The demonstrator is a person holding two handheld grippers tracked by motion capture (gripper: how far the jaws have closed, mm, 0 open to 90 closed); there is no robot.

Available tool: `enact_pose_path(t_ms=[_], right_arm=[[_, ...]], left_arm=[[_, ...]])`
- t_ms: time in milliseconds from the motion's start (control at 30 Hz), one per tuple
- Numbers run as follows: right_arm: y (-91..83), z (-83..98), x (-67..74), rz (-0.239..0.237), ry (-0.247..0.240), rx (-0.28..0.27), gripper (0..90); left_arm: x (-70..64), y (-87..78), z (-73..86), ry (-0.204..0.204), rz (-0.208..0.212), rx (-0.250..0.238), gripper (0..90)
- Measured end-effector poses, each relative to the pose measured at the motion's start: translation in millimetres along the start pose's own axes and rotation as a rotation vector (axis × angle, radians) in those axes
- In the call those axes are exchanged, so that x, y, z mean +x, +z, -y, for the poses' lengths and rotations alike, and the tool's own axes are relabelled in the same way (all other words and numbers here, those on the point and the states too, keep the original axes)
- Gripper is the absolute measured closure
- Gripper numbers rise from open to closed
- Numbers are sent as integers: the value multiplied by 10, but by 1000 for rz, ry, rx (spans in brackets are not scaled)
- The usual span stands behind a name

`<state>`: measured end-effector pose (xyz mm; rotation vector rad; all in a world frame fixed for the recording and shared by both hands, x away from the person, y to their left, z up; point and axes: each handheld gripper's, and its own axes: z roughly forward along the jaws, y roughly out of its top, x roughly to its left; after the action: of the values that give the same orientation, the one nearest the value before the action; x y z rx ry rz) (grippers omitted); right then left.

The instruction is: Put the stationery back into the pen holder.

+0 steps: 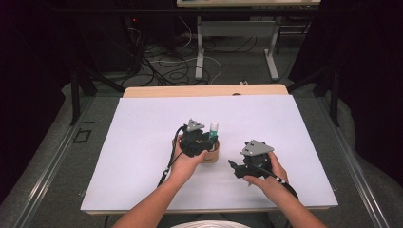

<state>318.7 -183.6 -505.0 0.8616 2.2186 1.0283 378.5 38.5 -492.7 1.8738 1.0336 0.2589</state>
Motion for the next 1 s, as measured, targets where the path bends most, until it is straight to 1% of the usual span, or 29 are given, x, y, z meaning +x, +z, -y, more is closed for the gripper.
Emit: enact_pose_path(t_ms=[33,67,100,133,167,200,267,300,333,400,433,467,567,600,633,667,700,733,767,833,867,900,1000], right_arm=[[-3,-2,-6,-6,2,8,151],[-6,0,0,-6,20,10,151],[-2,1,-10,-4,15,6,151],[-6,2,-17,-2,14,6,151],[-7,1,-24,-6,14,12,151],[-4,3,-31,-3,15,0,151],[-14,2,-32,-4,33,5,151],[-13,5,-37,-3,35,6,151],[-18,6,-39,-3,38,4,151],[-14,10,-48,1,36,4,151],[-13,11,-50,2,38,5,151],[-12,12,-51,3,40,6,151],[-19,9,-50,7,47,9,151],[-20,9,-53,9,46,8,151],[-27,7,-59,11,45,20,151],[-19,10,-65,19,44,5,151],[-20,12,-62,21,58,10,151],[-24,10,-67,24,61,18,151],[-26,9,-67,24,74,27,151],[-29,11,-79,22,93,36,151],[-33,12,-92,24,94,42,151],[-28,17,-97,28,109,34,151],[-37,26,-137,18,162,41,151]], left_arm=[[1,1,-1,3,3,0,654],[3,-2,-2,3,9,3,653],[4,-4,-2,5,11,6,652],[0,-7,0,7,2,9,650],[4,-16,-3,9,1,8,643],[3,-23,-4,-3,5,-1,626],[14,-58,-23,1,21,-14,606],[6,-71,-26,-2,18,-29,593],[3,-83,-32,3,17,-42,583],[3,-112,-50,9,16,-48,570],[3,-127,-62,7,12,-46,557],[6,-144,-78,9,11,-56,540],[9,-195,-109,18,4,-64,475],[4,-209,-116,14,5,-69,453],[8,-226,-126,24,0,-68,432],[9,-241,-131,24,2,-68,408],[24,-262,-140,41,1,-60,395],[29,-280,-144,44,0,-60,382],[27,-291,-145,35,-1,-64,366],[52,-318,-152,50,-9,-59,344],[62,-328,-152,51,-11,-63,337],[74,-346,-154,52,-11,-57,332],[102,-380,-156,62,-13,-47,328]])
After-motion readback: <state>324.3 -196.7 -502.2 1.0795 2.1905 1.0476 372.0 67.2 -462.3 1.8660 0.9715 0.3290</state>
